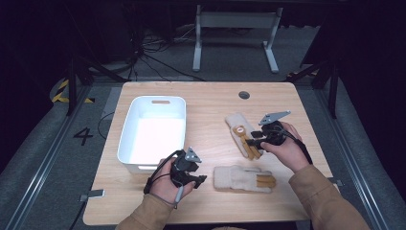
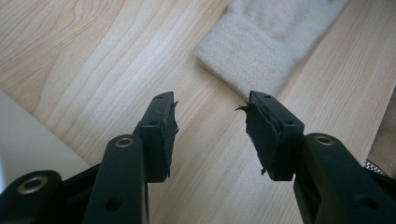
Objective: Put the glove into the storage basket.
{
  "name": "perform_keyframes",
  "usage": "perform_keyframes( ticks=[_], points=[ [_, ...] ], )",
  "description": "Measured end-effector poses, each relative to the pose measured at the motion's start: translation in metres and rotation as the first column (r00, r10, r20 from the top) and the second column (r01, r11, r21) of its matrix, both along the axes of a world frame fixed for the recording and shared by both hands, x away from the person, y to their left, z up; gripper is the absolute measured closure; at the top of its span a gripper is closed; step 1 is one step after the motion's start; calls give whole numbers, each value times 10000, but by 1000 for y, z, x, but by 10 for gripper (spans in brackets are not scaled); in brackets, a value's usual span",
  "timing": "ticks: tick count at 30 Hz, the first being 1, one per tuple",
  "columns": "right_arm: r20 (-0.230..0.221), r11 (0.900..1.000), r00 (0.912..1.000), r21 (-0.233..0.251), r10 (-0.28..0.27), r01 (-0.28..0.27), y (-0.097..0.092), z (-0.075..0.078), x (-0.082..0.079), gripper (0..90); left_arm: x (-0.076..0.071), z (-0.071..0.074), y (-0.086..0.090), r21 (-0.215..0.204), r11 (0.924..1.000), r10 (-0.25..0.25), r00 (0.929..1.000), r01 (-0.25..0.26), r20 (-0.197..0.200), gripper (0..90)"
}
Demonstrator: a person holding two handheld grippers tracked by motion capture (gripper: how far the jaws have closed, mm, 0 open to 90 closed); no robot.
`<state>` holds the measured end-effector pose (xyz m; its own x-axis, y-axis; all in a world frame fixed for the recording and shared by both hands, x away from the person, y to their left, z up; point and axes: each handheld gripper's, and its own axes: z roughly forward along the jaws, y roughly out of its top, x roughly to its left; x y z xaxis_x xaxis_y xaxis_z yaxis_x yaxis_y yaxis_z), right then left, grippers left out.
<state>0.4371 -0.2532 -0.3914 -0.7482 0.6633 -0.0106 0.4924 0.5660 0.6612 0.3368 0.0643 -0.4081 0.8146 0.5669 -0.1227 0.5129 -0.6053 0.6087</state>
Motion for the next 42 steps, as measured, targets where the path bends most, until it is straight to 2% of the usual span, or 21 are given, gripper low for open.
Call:
perform_keyframes(
  ticks=[2,11,18,20,22,26,30,33,34,42],
  points=[
    [-166,9990,9989,-22,-438,438,1,-6,10,587,-1,0,1,28,10000,42,10000,-42,-27,533],
    [-583,9937,9920,-19,-1119,1119,9,-23,31,595,-3,-1,5,39,9998,172,9999,-172,6,533],
    [-632,9907,9889,-301,-1346,1329,17,-33,43,579,-3,-1,5,52,9998,168,9999,-168,9,533],
    [-727,9857,9839,-554,-1632,1594,19,-38,46,580,-3,-1,6,43,9998,168,9999,-168,11,532],
    [-881,9840,9810,-574,-1731,1685,19,-40,46,584,-3,-1,6,35,9999,169,9999,-169,16,533],
    [-994,9845,9810,-730,-1666,1598,21,-45,45,574,-3,-1,6,44,9999,152,9999,-152,22,533],
    [-1116,9833,9789,-818,-1714,1629,22,-46,44,619,-4,-1,5,46,9999,138,9999,-138,28,533],
    [-1320,9831,9761,-845,-1728,1626,19,-46,44,742,-4,-1,5,45,9999,135,9999,-135,33,532],
    [-1329,9830,9759,-848,-1731,1628,19,-45,44,755,-4,-1,5,48,9999,136,9999,-137,33,532],
    [-1106,9812,9779,-968,-1774,1670,18,-40,43,841,-4,-1,5,34,9999,147,9999,-147,31,532]
  ],
)
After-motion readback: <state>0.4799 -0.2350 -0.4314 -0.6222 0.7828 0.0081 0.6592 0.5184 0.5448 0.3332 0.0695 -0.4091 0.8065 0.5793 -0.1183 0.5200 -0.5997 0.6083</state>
